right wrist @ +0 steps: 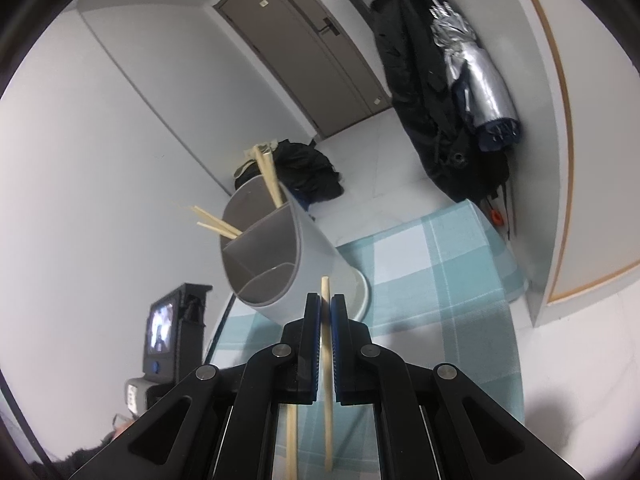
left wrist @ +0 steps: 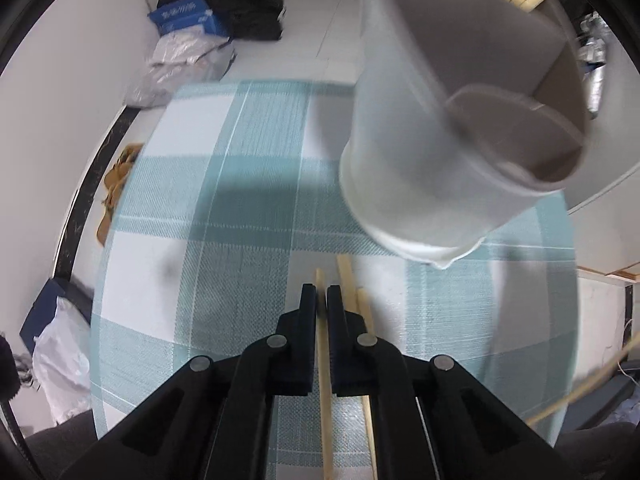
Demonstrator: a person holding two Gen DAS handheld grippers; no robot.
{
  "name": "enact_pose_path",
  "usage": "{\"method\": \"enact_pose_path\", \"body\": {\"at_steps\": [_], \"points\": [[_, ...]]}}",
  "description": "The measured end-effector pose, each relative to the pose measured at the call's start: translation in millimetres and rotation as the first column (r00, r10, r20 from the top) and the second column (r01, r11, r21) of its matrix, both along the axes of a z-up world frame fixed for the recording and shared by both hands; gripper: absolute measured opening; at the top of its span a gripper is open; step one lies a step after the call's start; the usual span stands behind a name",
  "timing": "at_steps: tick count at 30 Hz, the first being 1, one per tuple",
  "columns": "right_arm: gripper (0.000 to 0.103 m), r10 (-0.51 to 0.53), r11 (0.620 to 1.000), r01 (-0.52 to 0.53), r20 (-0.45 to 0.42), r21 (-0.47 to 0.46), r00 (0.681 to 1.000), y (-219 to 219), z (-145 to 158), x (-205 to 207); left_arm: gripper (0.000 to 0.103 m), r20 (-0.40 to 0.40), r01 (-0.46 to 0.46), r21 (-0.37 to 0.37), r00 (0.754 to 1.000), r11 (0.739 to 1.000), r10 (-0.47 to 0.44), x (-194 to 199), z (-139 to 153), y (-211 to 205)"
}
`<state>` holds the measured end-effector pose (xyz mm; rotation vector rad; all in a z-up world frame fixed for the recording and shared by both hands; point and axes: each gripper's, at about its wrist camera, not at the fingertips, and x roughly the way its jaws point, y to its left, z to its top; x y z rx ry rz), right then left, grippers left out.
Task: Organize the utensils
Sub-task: 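Lift and carry both held chopsticks above the utensil holder, then lower the chopsticks into the holder and open both tools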
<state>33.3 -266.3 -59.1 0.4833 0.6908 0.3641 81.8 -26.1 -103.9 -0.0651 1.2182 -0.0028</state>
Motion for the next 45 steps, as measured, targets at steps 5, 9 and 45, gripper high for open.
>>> {"method": "enact_pose_path", "body": {"at_steps": [5, 9, 45], "points": [[0.004, 0.033, 0.999, -0.031, 0.039, -0.039, 0.999, 16.0, 4.1, -8.9, 0.001, 0.143, 0.046, -0.036, 0.989, 0.998, -0.041, -23.6, 31.7, -3.2], [0.004, 0.052, 0.996, -0.046, 0.076, -0.073, 0.996, 25.5, 9.7, -16.0, 0.001, 0.246, 0.087, -0.063, 0.967, 0.994, -0.069, -46.9, 56.3, -6.1], [0.004, 0.113, 0.963, -0.05, 0.227, -0.265, 0.967, 88.5, 46.9, -75.1, 0.001, 0.484, 0.207, -0.196, 0.87, 0.959, -0.089, -103.9, 112.6, 28.3]]}}
